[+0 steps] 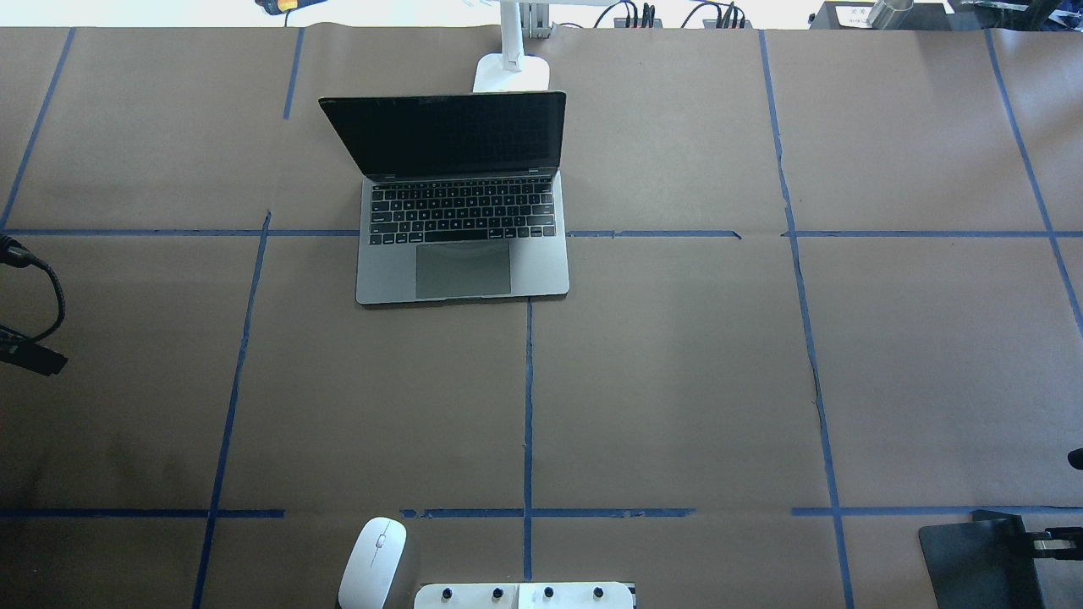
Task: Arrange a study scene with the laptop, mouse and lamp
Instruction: 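Grasp the black mouse pad near the robot with the right gripper, then carry the mouse pad with the right gripper beside the laptop, then release the pad and withdraw the right arm while the left reaches for the mouse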
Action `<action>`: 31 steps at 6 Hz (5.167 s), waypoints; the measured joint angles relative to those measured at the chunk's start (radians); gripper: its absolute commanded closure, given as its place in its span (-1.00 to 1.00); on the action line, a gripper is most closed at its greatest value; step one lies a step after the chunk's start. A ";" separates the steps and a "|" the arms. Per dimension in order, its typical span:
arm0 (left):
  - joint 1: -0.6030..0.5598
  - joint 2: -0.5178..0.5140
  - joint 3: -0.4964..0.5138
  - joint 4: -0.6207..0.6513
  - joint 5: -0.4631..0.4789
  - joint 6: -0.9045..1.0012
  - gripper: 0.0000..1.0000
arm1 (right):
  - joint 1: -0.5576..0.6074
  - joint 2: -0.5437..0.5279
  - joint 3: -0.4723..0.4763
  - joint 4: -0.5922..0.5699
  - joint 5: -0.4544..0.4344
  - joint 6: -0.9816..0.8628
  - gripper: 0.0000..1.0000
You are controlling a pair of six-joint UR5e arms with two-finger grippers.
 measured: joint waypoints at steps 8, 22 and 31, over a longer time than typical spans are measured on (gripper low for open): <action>0.000 -0.004 0.005 -0.001 0.001 -0.008 -1.00 | 0.372 0.364 0.009 -0.163 0.154 0.043 1.00; 0.009 -0.044 -0.022 -0.002 -0.008 -0.145 -1.00 | 0.558 1.338 -0.573 -0.760 0.183 -0.071 -1.00; 0.677 -0.258 -0.190 0.005 0.356 -0.752 -1.00 | 1.067 0.639 0.011 -1.239 0.438 -1.311 -1.00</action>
